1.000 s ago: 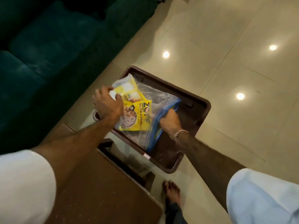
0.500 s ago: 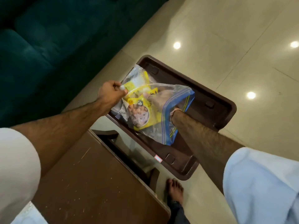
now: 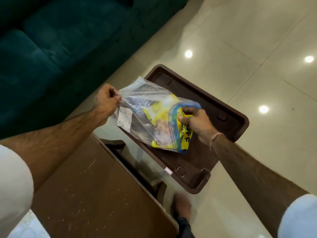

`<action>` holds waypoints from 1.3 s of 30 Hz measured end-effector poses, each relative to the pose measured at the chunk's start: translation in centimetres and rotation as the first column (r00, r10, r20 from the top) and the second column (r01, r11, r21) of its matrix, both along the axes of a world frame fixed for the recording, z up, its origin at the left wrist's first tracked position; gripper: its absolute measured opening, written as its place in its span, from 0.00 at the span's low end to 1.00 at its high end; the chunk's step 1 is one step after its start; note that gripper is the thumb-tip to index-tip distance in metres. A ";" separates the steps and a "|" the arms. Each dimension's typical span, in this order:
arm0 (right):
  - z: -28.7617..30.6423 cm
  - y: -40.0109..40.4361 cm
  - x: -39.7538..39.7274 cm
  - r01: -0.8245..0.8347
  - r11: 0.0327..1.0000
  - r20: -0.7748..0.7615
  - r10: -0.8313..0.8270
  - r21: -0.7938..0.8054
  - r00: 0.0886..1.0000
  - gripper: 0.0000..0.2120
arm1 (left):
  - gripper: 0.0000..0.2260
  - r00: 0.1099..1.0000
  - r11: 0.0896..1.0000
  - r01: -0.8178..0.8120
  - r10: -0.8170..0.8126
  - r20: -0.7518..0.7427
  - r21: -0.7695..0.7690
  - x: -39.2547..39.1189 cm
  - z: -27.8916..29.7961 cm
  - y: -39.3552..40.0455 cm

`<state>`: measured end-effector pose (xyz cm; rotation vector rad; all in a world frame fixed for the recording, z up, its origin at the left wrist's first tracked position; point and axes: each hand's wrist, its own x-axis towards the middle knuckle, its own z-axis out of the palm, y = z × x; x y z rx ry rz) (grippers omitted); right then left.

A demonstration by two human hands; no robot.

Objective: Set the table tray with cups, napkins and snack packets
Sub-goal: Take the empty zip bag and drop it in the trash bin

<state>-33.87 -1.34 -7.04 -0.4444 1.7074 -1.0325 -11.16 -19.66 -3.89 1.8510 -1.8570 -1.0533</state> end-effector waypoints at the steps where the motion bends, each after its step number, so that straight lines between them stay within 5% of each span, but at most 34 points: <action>1: -0.2 0.5 -0.3 0.003 1.000 -0.001 -0.003 0.021 1.000 0.10 | 0.05 1.000 0.999 -0.021 0.021 0.000 -0.026 0.0 0.3 0.1; 7: -0.2 4.0 -3.5 -0.062 0.980 -0.032 0.070 0.190 0.997 0.08 | 0.07 0.978 0.967 -0.209 0.211 -0.005 -0.144 1.7 3.3 -1.1; 12: 1.0 5.2 -4.8 -0.052 0.945 -0.293 0.152 0.322 0.944 0.17 | 0.09 0.988 0.989 -0.135 0.129 -0.086 -0.061 4.5 6.4 -2.8; 16: 5.6 1.8 -2.5 -0.049 0.995 -0.576 0.091 0.088 0.812 0.26 | 0.16 0.982 0.998 0.029 -0.040 -0.187 -0.060 5.0 10.9 -3.2; 19: 10.3 -3.6 0.0 -0.202 0.974 -0.552 0.115 -0.100 0.826 0.30 | 0.19 0.948 0.983 0.175 -0.186 -0.258 -0.062 5.3 15.5 -3.3; 24: 19.2 -11.7 5.0 -0.542 0.810 -0.420 0.423 -0.222 0.803 0.47 | 0.22 0.880 0.938 0.331 -0.345 -0.326 -0.097 7.2 24.5 -2.6; 27: 24.9 -14.4 8.0 -0.633 0.745 -0.530 0.457 -0.212 0.715 0.26 | 0.21 0.854 0.929 0.340 -0.370 -0.365 -0.147 9.8 30.3 -1.9; 29: 28.9 -15.1 9.8 -0.607 0.752 -0.508 0.429 -0.257 0.746 0.11 | 0.19 0.851 0.940 0.276 -0.335 -0.404 -0.199 12.0 34.2 -1.7; 34: 40.8 -15.4 14.8 -0.632 0.606 -0.374 0.510 -0.483 0.775 0.04 | 0.27 0.858 0.931 -0.133 -0.063 -0.510 -0.340 19.2 43.1 -0.9; 39: 52.8 -14.9 21.4 -0.671 0.434 -0.340 0.621 -0.601 0.706 0.05 | 0.33 0.727 0.965 -0.243 0.116 -0.677 -0.096 27.6 48.5 1.1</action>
